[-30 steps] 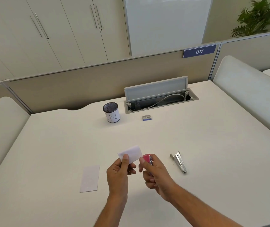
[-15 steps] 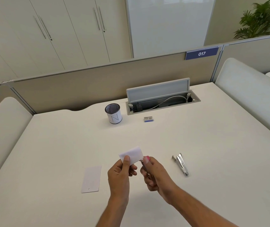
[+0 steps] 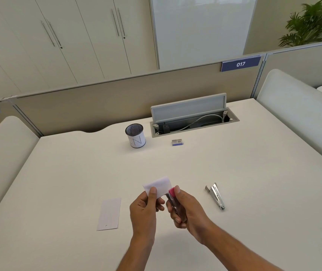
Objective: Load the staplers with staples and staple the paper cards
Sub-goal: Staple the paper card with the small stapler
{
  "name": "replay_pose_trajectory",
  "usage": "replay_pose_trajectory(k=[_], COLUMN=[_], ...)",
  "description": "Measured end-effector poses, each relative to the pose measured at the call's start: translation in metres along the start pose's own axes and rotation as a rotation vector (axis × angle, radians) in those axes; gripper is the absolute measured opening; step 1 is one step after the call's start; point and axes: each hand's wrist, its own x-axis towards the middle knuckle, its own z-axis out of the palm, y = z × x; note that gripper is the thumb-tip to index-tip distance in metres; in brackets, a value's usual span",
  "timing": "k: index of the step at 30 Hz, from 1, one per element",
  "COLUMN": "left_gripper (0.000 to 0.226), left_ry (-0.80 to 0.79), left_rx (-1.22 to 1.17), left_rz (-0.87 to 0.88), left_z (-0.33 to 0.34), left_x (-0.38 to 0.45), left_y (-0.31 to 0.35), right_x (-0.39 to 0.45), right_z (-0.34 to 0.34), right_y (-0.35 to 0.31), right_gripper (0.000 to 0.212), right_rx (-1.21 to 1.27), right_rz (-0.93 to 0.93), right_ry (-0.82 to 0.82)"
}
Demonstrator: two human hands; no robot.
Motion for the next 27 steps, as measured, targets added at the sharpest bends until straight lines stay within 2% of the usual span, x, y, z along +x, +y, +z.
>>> replay_pose_trajectory(k=[13,21,27], left_gripper=[0.035,0.034,0.038], left_ry=[-0.013,-0.011,0.042], left_rx=[0.026,0.009,0.055], left_rz=[0.025,0.005,-0.004], left_z=[0.0015,0.0025,0.0025], left_x=[-0.0009,0.0013,0.0016], left_y=[-0.0018,-0.0053,-0.0048], right_x=[0.0002,0.0009,0.0051], right_z=[-0.0004,-0.0009,-0.0015], right_y=[0.0014,0.0015,0.0000], right_gripper=[0.050,0.044,0.054], right_rx=[0.013,-0.010,0.034], right_rz=[-0.019,-0.004,-0.038], right_ry=[0.017,0.035,0.035])
